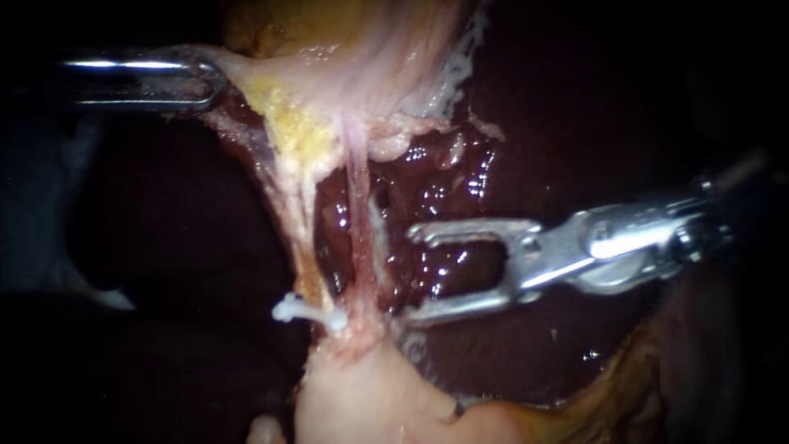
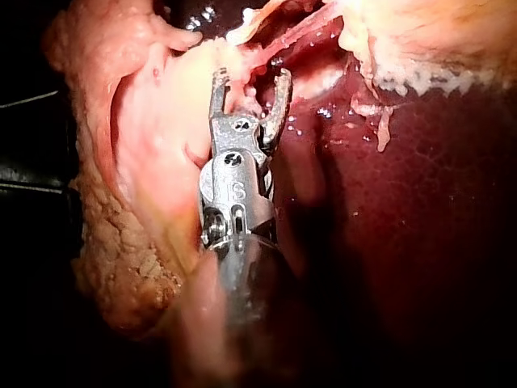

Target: Going back first clip left tube

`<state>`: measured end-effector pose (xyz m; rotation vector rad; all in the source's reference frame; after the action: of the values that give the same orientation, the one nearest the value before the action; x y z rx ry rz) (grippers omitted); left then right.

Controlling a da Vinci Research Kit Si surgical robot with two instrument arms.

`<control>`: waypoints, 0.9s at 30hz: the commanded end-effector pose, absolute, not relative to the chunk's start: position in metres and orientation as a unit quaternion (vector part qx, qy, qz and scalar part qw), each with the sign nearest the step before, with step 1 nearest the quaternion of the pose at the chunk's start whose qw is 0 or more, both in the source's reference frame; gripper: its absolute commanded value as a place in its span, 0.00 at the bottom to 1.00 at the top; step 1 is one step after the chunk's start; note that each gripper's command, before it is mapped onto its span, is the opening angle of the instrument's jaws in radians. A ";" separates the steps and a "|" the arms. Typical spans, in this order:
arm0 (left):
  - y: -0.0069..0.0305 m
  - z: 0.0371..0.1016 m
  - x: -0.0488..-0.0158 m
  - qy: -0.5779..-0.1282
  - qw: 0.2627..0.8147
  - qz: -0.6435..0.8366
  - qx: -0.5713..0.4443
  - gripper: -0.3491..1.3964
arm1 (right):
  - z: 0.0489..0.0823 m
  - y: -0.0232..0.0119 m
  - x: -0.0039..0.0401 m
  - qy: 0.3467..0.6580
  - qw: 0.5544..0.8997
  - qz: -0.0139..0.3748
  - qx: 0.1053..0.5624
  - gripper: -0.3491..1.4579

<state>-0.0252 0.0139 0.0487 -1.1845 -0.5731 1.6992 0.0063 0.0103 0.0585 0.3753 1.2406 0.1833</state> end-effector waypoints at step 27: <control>0.0124 0.0534 -0.0295 -0.225 0.471 0.698 -0.490 0.00 | 0.0573 0.0118 0.0026 0.578 0.795 0.076 0.168 0.47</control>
<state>-0.0296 0.0122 0.0536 -1.2019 -0.5549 1.7093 0.0026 0.0118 0.0573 0.3615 1.2419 0.1638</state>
